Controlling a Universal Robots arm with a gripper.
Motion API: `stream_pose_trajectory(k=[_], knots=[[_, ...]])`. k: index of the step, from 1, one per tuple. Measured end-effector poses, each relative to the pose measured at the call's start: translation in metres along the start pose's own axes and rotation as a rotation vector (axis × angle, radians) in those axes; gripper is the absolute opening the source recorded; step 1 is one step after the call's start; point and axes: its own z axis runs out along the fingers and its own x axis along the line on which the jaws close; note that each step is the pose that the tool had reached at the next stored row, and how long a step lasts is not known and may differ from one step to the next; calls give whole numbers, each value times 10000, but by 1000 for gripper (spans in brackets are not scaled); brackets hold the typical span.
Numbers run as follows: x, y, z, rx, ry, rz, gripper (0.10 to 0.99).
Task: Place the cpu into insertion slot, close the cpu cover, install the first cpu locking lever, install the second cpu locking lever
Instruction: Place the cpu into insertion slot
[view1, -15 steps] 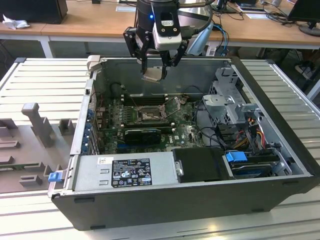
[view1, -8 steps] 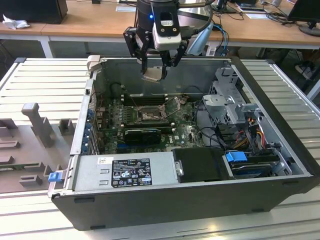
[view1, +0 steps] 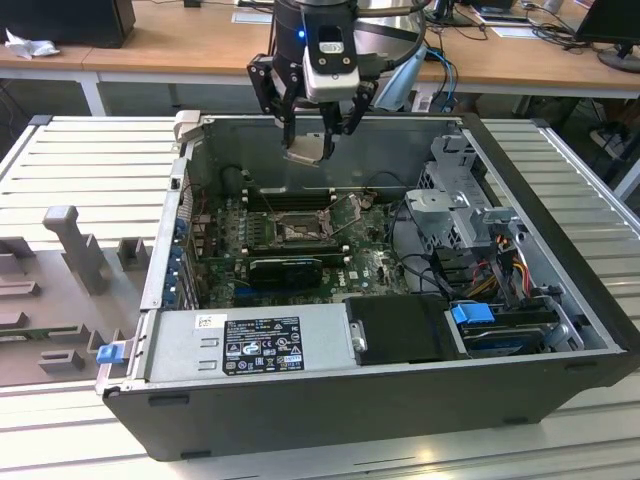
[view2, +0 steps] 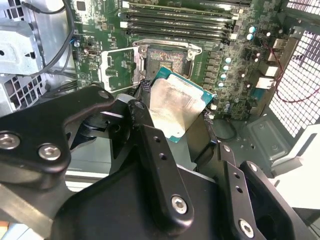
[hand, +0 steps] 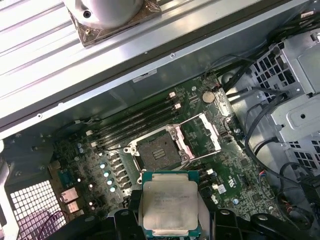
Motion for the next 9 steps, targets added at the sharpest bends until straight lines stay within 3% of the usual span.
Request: stream_pose_trajectory(k=[3, 9], knots=[[-6, -12, 44, 31, -7, 104, 529], [-6, -13, 49, 66, -64, 526, 529]])
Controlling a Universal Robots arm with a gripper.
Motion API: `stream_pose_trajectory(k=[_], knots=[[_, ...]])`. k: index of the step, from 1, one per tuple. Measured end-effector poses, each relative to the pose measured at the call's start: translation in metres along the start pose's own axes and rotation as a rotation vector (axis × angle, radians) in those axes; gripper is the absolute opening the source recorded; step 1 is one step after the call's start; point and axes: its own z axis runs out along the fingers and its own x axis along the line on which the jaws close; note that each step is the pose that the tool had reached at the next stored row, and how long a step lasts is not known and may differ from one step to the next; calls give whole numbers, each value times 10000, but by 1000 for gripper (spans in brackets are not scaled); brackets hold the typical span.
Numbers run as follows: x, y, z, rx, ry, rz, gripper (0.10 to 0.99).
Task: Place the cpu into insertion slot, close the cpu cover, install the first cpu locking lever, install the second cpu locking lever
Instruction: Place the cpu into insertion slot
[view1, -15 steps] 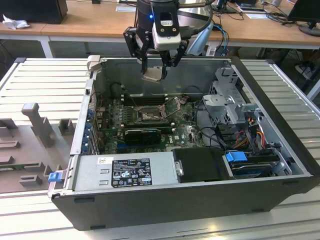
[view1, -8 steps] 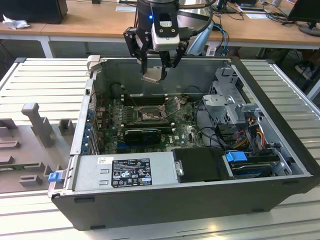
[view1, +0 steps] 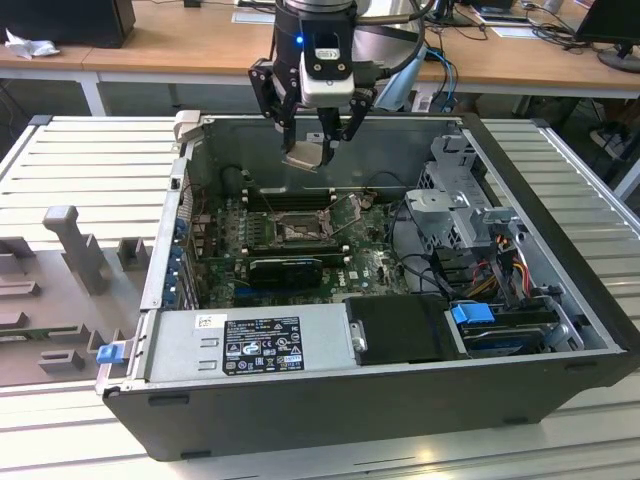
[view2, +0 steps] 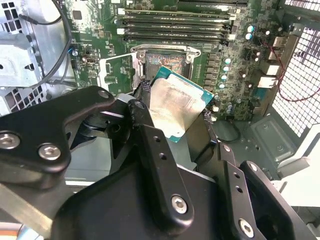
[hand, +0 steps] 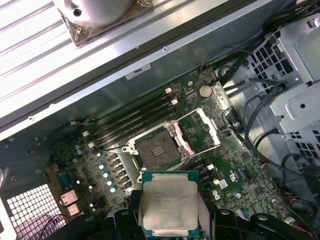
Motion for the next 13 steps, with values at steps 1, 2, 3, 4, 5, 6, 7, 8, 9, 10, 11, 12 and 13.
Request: stream_pose_trajectory(k=[1, 2, 3, 4, 5, 6, 7, 8, 9, 10, 11, 12, 13], knots=[[0, 0, 1, 0, -2, 20, 529], [0, 0, 1, 0, -3, 36, 529], [0, 0, 2, -1, -7, 85, 529], [0, 0, 2, -3, -9, 115, 529], [0, 0, 2, -3, -10, 134, 529], [0, 0, 2, -3, -12, 164, 529], [0, 0, 2, -3, -14, 184, 529], [0, 0, 2, -5, -16, 205, 529], [0, 0, 3, -5, -18, 239, 529], [0, 0, 3, -6, -22, 284, 529], [0, 0, 3, -7, -24, 319, 529], [0, 0, 4, -8, -27, 352, 529], [0, 0, 4, -9, -29, 379, 529]])
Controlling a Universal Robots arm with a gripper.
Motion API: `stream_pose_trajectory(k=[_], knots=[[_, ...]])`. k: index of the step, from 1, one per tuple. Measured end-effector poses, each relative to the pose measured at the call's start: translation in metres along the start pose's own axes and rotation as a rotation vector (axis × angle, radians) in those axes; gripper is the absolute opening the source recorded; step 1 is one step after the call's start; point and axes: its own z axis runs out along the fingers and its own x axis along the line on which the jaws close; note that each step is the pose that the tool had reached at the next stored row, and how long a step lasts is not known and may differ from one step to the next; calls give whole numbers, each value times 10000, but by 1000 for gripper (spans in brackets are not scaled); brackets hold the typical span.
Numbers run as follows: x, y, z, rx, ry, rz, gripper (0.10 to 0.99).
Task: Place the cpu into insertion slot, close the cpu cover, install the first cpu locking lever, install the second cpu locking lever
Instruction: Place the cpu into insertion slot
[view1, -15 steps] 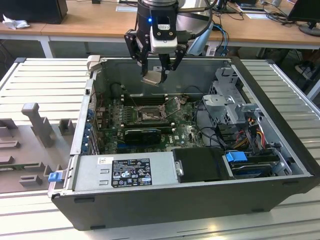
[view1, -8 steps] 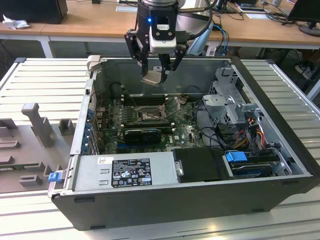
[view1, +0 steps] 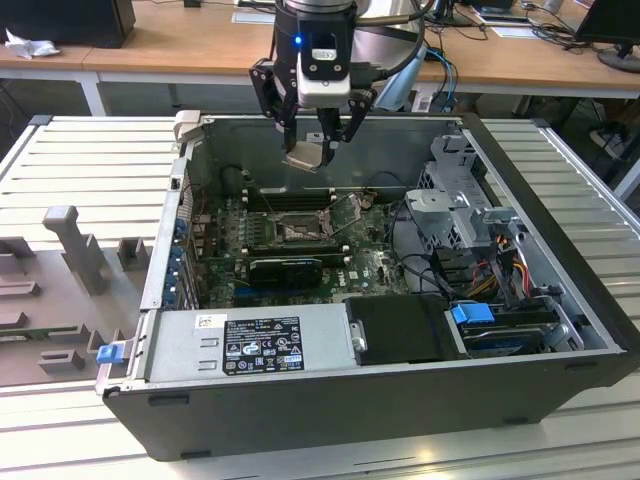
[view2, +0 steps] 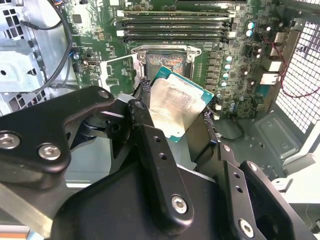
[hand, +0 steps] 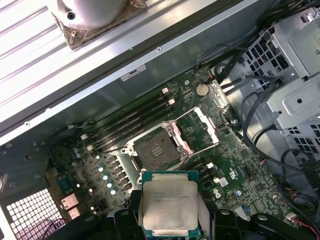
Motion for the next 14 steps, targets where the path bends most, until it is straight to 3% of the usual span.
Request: stream_pose_trajectory(k=[14], knots=[[0, 0, 2, -8, -26, 347, 529]])
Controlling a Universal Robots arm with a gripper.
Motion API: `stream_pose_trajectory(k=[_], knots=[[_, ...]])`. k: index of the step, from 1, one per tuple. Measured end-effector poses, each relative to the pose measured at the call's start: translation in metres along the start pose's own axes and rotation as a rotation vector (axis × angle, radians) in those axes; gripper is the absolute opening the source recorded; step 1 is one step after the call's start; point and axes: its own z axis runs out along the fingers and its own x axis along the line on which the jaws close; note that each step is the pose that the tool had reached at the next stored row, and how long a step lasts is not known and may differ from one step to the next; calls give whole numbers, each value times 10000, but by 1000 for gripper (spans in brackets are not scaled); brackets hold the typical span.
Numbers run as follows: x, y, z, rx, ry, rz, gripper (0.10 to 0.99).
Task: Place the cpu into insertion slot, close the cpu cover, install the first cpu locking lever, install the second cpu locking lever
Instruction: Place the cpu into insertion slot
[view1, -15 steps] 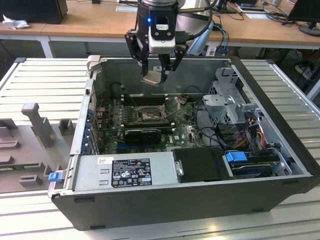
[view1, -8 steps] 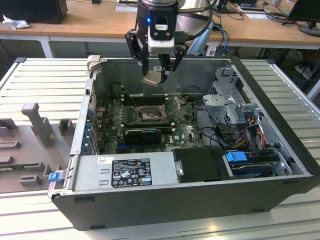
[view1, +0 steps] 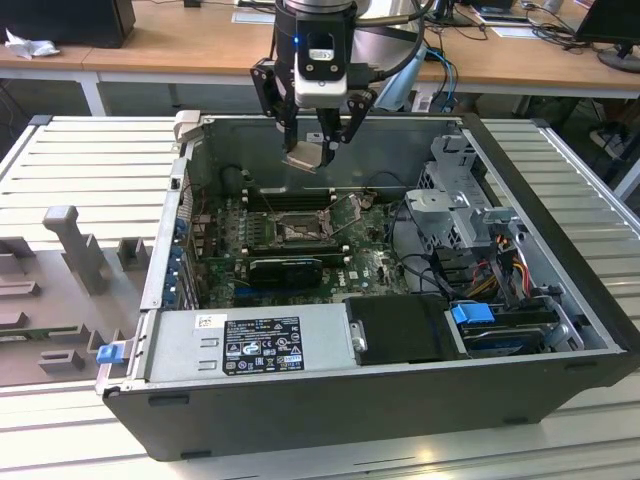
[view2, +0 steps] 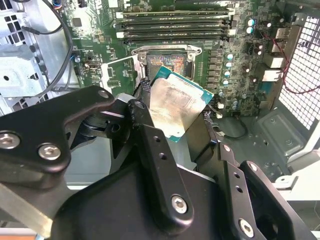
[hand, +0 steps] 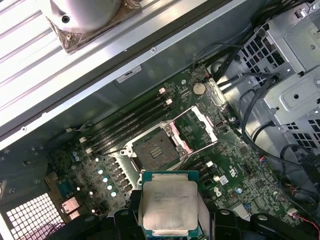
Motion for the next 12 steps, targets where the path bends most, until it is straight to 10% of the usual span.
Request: stream_pose_trajectory(k=[12], knots=[[0, 0, 1, -8, -26, 344, 529]])
